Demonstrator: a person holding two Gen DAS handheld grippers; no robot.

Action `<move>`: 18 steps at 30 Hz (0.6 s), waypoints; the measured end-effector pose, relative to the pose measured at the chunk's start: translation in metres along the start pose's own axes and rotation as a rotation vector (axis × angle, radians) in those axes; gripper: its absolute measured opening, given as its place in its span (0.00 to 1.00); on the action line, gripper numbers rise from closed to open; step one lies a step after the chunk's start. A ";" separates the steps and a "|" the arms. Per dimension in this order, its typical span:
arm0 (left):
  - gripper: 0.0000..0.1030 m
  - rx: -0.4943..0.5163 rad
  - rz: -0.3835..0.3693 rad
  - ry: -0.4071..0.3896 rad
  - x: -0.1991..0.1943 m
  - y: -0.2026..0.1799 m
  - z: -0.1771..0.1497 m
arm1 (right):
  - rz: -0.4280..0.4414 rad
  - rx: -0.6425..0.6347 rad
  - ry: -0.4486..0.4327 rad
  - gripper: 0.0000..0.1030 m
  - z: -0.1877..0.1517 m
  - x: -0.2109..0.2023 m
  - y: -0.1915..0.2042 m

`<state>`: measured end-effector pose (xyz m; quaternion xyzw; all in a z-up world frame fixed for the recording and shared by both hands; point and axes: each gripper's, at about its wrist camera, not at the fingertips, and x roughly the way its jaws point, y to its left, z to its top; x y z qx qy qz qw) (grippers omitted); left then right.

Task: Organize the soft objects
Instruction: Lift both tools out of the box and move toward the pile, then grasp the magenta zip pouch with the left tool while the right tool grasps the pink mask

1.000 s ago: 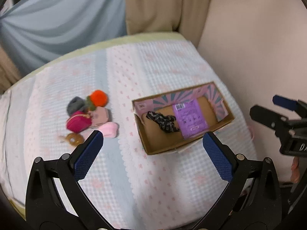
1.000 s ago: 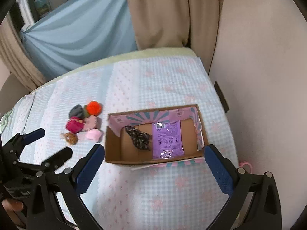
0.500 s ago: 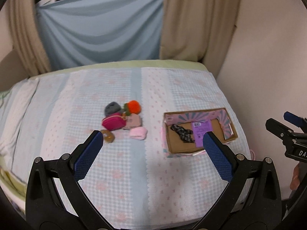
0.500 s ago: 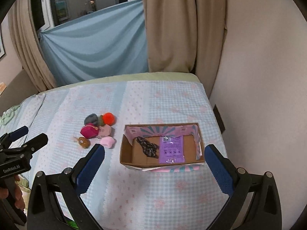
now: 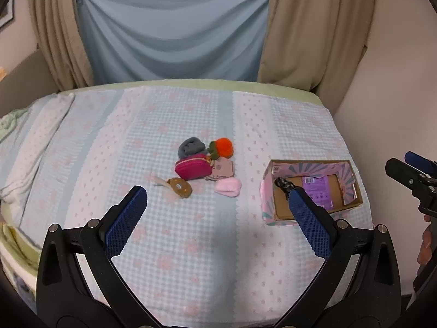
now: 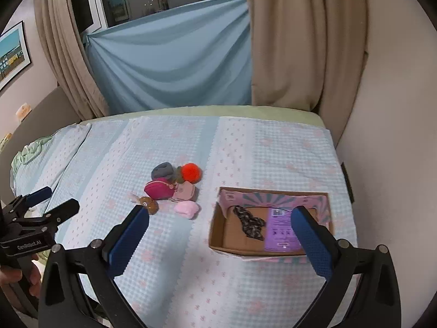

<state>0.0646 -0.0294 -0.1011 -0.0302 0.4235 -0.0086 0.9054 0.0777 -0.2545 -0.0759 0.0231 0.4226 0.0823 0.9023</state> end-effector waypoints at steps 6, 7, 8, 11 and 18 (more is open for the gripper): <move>1.00 0.056 -0.057 0.015 0.036 0.033 0.017 | -0.010 0.068 0.021 1.00 0.019 0.038 0.029; 1.00 0.071 -0.068 0.021 0.044 0.038 0.022 | -0.010 0.080 0.026 1.00 0.022 0.045 0.033; 1.00 0.085 -0.080 0.026 0.052 0.043 0.026 | -0.008 0.095 0.036 1.00 0.025 0.054 0.039; 1.00 0.140 -0.127 0.036 0.078 0.058 0.039 | -0.009 0.142 0.067 1.00 0.032 0.087 0.053; 1.00 0.307 -0.199 0.068 0.161 0.089 0.050 | -0.016 0.222 0.126 1.00 0.039 0.171 0.079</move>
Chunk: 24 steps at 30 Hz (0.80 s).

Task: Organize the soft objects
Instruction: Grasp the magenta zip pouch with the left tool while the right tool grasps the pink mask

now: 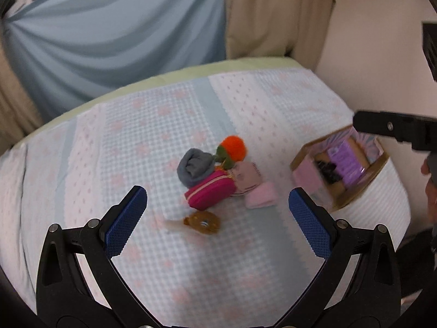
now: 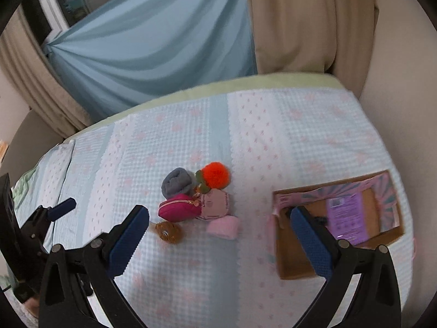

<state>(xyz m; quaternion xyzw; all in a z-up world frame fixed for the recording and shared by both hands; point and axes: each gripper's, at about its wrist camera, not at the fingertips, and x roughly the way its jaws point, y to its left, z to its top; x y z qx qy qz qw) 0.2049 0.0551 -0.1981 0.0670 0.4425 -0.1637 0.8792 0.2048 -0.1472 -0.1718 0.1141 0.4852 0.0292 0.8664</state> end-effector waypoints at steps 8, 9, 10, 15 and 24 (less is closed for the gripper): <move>0.92 0.136 -0.024 0.044 0.094 0.040 -0.012 | 0.060 0.070 0.119 1.00 0.011 0.110 0.008; 0.90 0.146 -0.024 0.050 0.105 0.041 -0.013 | 0.062 0.074 0.137 1.00 0.011 0.125 0.008; 0.89 0.155 -0.025 0.063 0.117 0.043 -0.014 | 0.062 0.082 0.159 1.00 0.011 0.141 0.006; 0.88 0.219 -0.044 0.131 0.174 0.038 -0.024 | 0.057 0.128 0.231 1.00 0.009 0.197 -0.004; 0.75 0.310 -0.068 0.215 0.243 0.027 -0.042 | 0.082 0.194 0.349 0.91 -0.008 0.269 -0.020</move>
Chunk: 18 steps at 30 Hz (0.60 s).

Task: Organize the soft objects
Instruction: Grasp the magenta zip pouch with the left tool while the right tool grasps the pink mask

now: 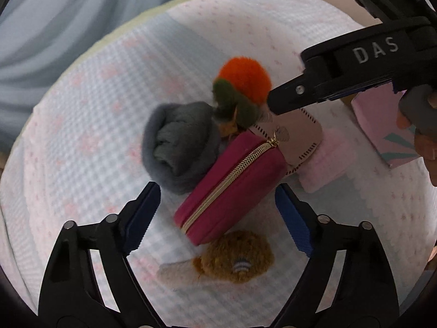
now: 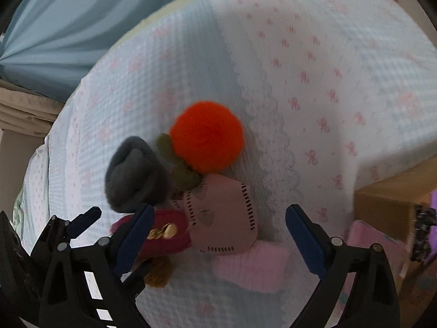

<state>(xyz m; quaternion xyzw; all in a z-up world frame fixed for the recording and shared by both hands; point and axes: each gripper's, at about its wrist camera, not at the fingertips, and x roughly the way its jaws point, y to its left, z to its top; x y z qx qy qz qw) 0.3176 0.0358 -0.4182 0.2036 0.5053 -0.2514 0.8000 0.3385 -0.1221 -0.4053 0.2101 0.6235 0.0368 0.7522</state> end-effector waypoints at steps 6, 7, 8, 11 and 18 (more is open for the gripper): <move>0.68 0.036 -0.025 0.045 0.025 -0.009 -0.002 | 0.040 0.041 0.065 0.69 0.003 0.030 -0.009; 0.68 0.045 -0.025 0.046 0.028 -0.011 -0.002 | 0.046 0.043 0.072 0.65 0.004 0.032 -0.010; 0.68 0.053 -0.028 0.046 0.030 -0.013 -0.002 | 0.063 0.048 0.082 0.63 0.003 0.037 -0.009; 0.66 0.060 -0.030 0.049 0.035 -0.018 0.001 | 0.054 0.052 0.088 0.57 0.003 0.043 -0.008; 0.39 0.066 -0.032 0.056 0.040 -0.026 0.001 | 0.037 0.060 0.070 0.33 0.002 0.040 -0.017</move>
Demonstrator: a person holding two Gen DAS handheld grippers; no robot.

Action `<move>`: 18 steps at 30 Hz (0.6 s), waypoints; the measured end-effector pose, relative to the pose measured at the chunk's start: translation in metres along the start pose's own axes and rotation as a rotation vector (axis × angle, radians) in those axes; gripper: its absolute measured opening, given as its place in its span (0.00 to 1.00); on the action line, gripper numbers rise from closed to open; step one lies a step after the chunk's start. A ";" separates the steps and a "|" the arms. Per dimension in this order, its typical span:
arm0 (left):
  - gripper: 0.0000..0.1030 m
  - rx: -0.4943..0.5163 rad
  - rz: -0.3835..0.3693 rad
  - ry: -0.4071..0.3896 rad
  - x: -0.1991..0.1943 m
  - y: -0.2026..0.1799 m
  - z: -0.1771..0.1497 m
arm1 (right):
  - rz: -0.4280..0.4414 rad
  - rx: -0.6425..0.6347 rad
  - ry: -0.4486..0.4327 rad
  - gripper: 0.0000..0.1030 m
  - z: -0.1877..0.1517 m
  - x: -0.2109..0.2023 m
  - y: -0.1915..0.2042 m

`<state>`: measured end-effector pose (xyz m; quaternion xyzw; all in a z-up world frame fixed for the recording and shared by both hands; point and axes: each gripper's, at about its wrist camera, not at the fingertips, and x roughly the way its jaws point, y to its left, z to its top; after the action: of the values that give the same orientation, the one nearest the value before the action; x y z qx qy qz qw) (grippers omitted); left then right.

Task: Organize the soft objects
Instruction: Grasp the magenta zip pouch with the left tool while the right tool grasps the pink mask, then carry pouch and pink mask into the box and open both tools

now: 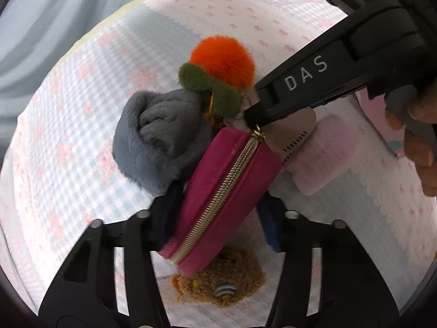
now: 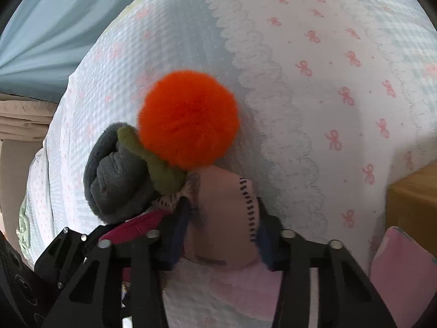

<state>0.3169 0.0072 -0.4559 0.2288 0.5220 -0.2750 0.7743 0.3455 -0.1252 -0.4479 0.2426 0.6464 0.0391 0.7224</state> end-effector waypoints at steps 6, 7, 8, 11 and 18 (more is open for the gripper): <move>0.28 -0.015 0.022 0.011 -0.007 0.001 -0.005 | -0.004 -0.008 -0.040 0.21 -0.005 -0.013 0.001; 0.27 -0.022 0.022 0.011 -0.009 0.001 -0.007 | -0.004 -0.012 -0.048 0.19 -0.006 -0.016 0.002; 0.26 -0.030 0.020 0.012 -0.011 0.002 -0.009 | -0.005 -0.016 -0.055 0.19 -0.007 -0.020 0.003; 0.24 -0.050 0.020 0.009 -0.017 0.004 -0.012 | 0.000 -0.028 -0.078 0.11 -0.011 -0.030 0.006; 0.23 -0.109 0.015 -0.025 -0.040 0.010 -0.016 | 0.006 -0.055 -0.131 0.08 -0.022 -0.057 0.018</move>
<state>0.3006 0.0323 -0.4234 0.1867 0.5249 -0.2432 0.7940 0.3204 -0.1239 -0.3892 0.2266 0.5959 0.0429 0.7692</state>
